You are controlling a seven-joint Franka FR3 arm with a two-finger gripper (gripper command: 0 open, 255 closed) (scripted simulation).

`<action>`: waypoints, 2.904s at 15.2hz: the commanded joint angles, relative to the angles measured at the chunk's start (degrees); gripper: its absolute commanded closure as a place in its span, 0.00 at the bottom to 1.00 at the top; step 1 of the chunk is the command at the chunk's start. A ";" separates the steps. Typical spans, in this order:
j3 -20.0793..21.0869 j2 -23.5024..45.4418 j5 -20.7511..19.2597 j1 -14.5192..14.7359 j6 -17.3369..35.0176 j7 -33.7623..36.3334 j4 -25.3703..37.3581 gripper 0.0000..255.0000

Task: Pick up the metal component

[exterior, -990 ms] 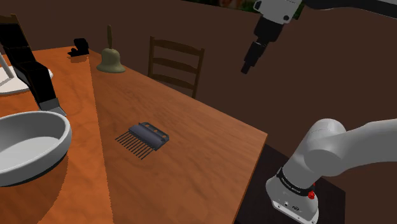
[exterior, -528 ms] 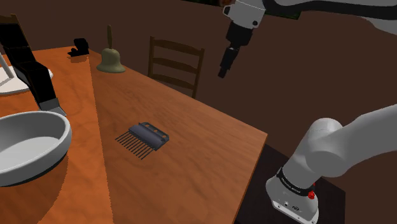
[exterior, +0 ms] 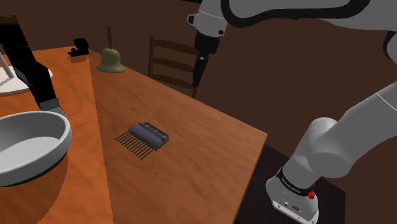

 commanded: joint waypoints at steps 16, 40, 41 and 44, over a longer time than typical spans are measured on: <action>9.17 31.86 -8.17 8.99 3.34 -6.20 23.25 0.00; 11.22 47.09 -14.19 15.58 6.00 -8.69 32.64 1.00; 11.22 47.11 -14.19 15.57 5.97 -8.70 32.68 1.00; 11.29 46.82 -14.08 15.57 5.41 -8.74 32.98 1.00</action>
